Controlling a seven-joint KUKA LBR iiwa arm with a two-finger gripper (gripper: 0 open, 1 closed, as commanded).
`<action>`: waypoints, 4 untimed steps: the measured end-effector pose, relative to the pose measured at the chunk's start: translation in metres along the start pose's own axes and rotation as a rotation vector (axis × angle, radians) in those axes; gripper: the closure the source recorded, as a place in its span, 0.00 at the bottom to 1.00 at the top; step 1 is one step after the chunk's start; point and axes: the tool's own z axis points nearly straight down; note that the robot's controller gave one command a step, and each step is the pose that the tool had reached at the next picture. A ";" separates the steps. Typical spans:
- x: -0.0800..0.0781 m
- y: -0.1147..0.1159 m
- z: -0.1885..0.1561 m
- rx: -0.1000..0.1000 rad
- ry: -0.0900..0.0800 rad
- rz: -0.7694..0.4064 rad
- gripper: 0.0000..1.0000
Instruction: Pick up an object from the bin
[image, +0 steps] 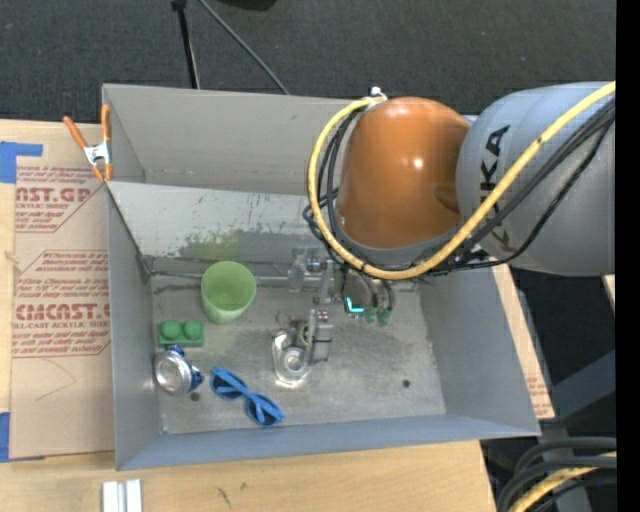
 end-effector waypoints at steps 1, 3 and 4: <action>-0.030 0.044 0.088 -0.001 -0.001 0.001 0.00; -0.015 0.076 0.167 -0.004 -0.010 0.202 1.00; -0.007 0.098 0.020 -0.006 -0.014 0.156 1.00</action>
Offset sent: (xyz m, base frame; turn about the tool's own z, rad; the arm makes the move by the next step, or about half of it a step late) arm 0.0306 0.0412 -0.0829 0.0047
